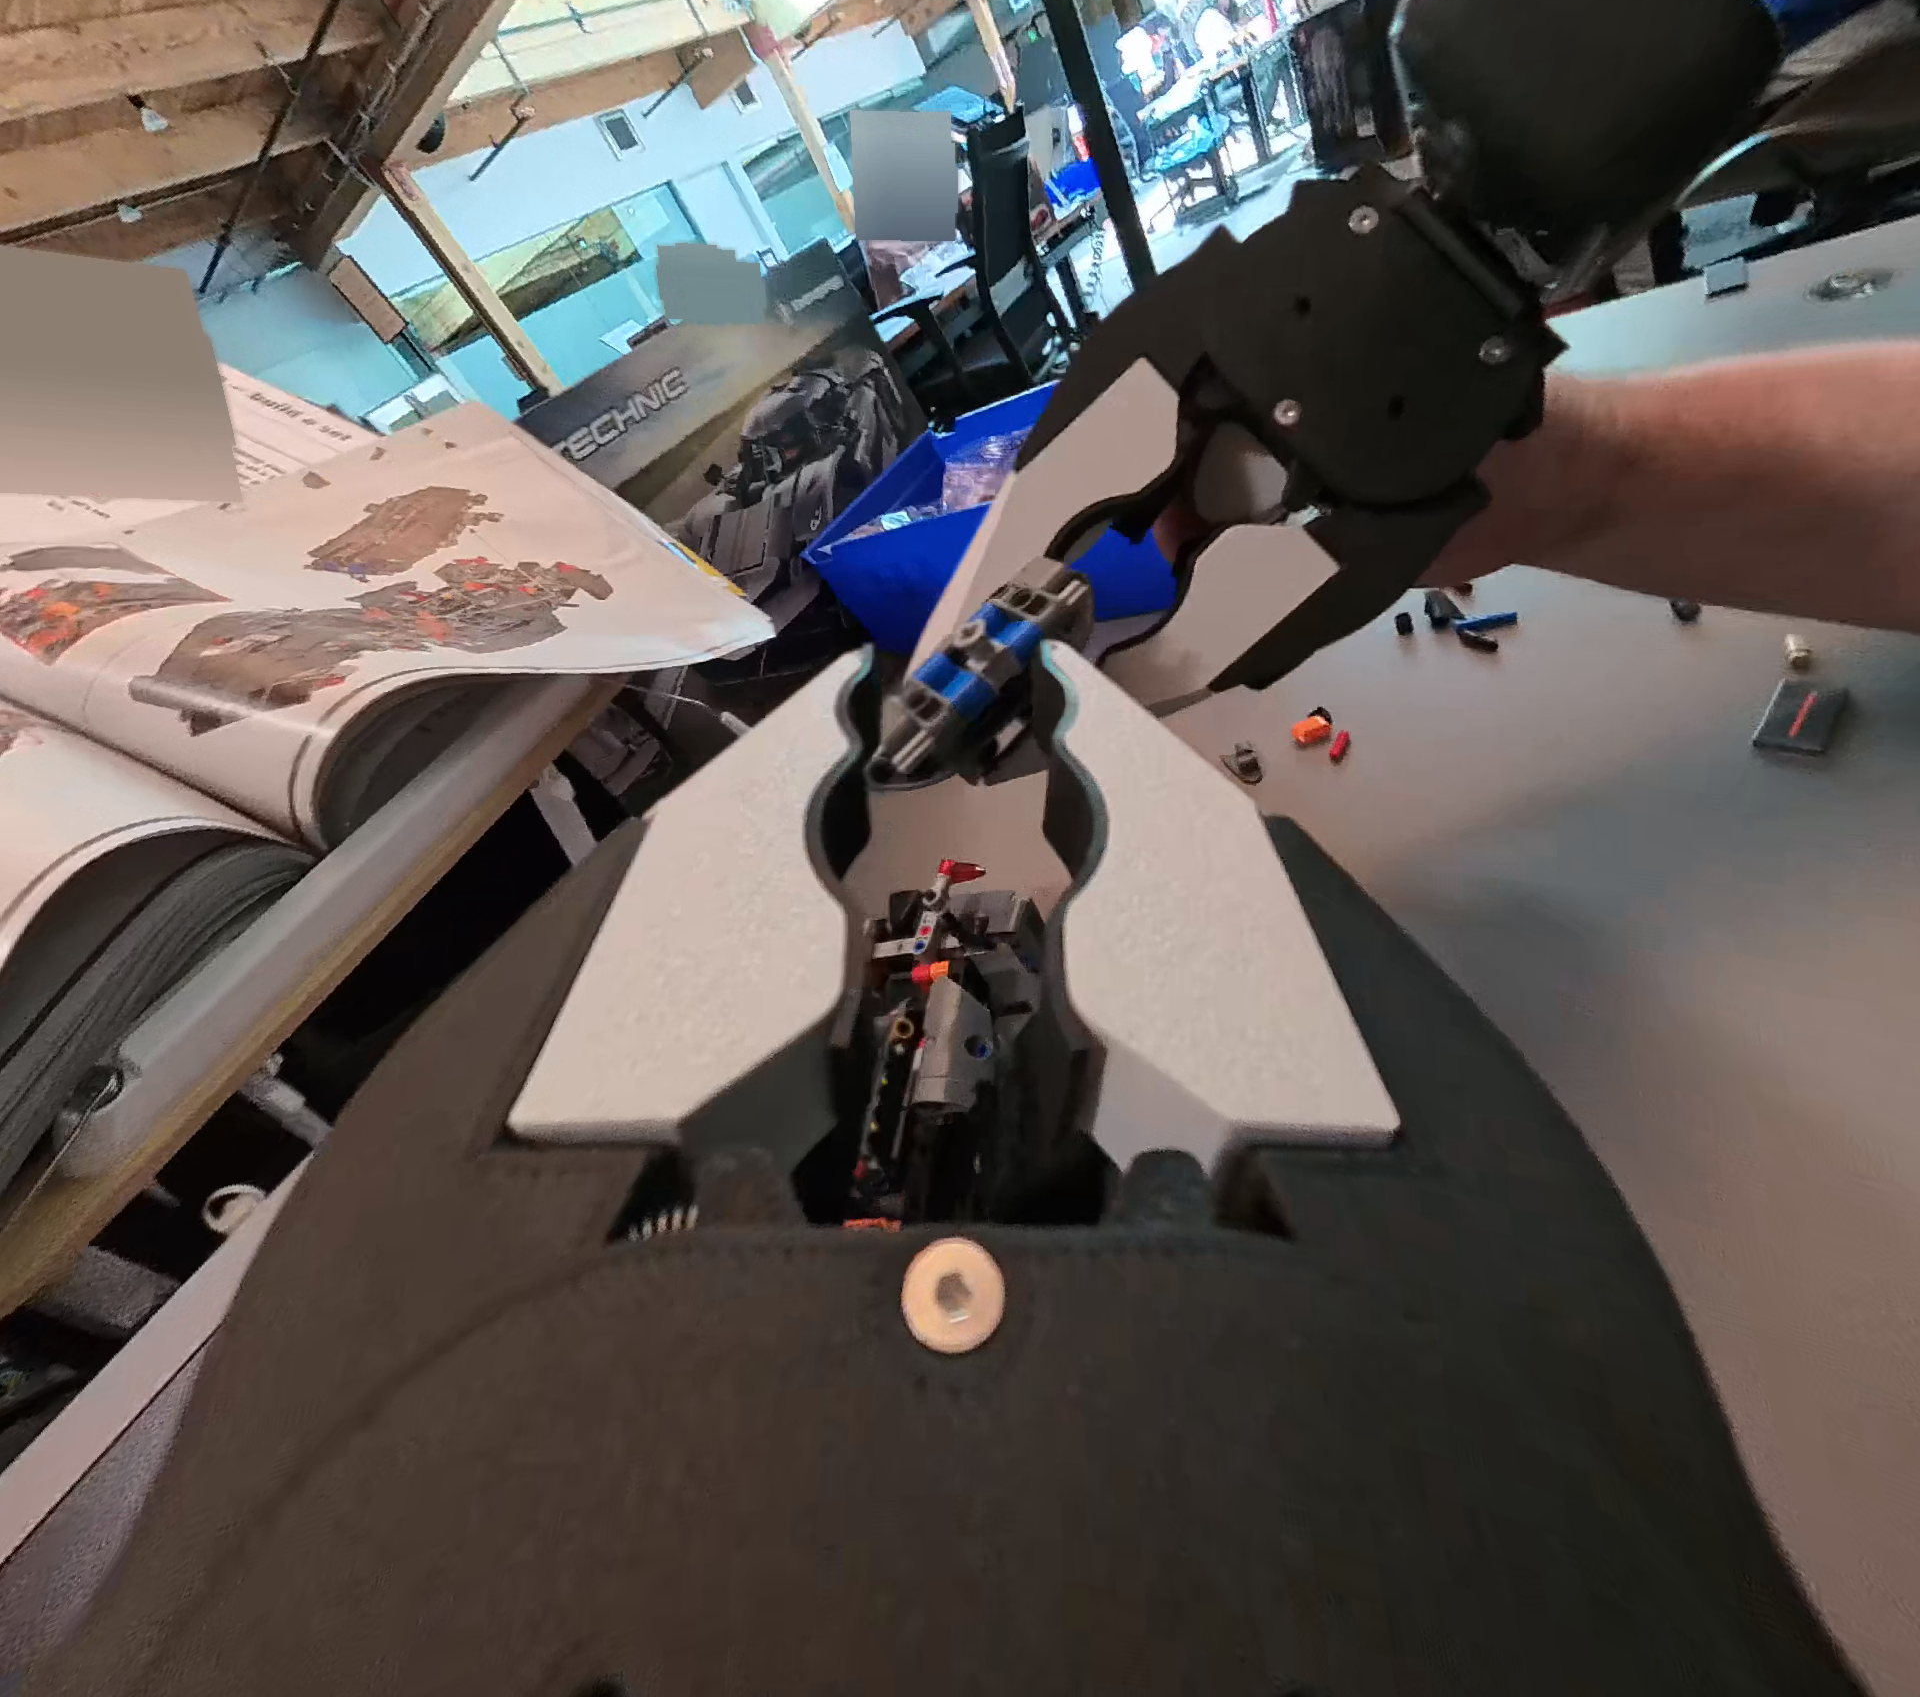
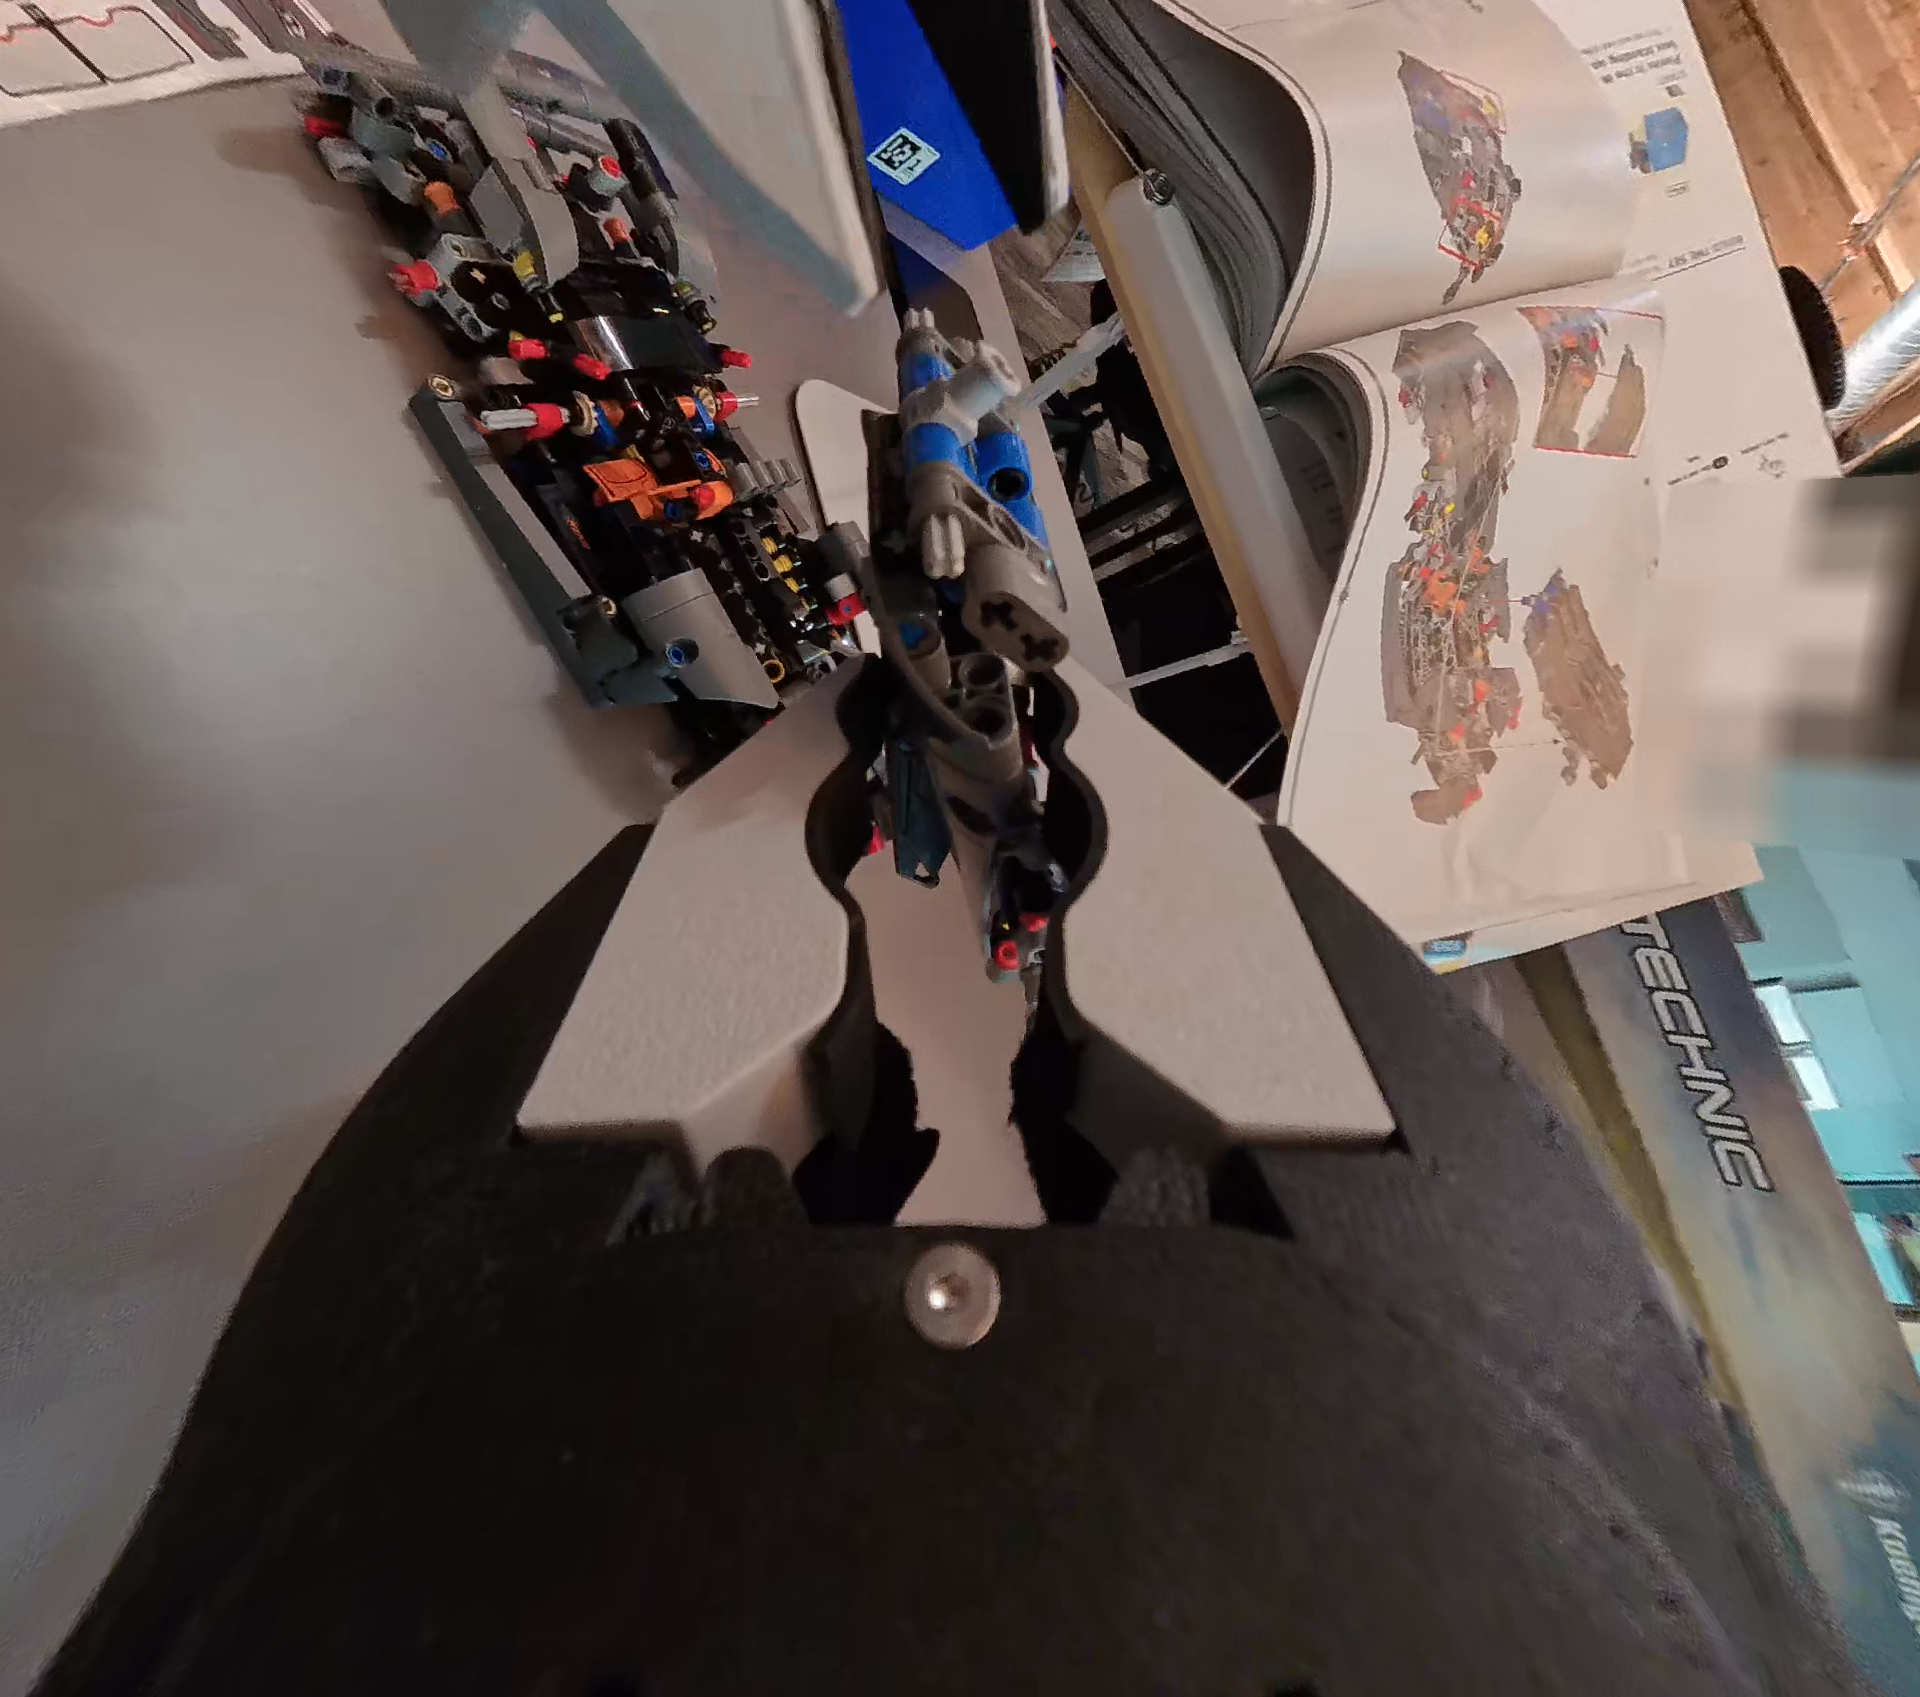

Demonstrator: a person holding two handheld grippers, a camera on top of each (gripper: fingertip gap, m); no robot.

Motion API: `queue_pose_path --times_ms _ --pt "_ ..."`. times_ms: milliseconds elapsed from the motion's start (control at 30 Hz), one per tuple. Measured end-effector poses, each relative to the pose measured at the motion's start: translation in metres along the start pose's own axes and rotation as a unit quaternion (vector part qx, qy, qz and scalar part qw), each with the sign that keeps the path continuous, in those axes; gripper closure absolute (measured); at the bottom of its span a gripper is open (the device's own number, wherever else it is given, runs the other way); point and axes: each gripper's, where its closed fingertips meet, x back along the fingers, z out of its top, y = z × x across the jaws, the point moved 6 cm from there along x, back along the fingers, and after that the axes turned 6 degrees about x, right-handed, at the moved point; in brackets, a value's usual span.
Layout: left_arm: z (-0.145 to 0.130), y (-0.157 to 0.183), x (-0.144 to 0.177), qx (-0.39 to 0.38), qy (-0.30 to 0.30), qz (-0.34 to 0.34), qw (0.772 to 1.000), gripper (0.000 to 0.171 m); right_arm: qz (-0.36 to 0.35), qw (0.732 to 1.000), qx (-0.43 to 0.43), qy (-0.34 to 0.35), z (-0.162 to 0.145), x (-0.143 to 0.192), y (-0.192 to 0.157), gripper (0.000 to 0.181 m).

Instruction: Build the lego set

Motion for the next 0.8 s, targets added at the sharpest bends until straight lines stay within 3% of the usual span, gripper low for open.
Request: queue_pose_path --times_ms 267,800 --pt "-0.008 -0.001 -0.007 -0.027 -0.025 0.027 0.999 0.128 -0.006 1.000 0.009 0.000 0.002 0.001 0.000 0.155" --pt "-0.014 0.013 -0.011 -0.060 -0.060 -0.014 0.996 0.157 0.031 0.999 0.020 0.008 0.003 0.000 -0.009 0.155"
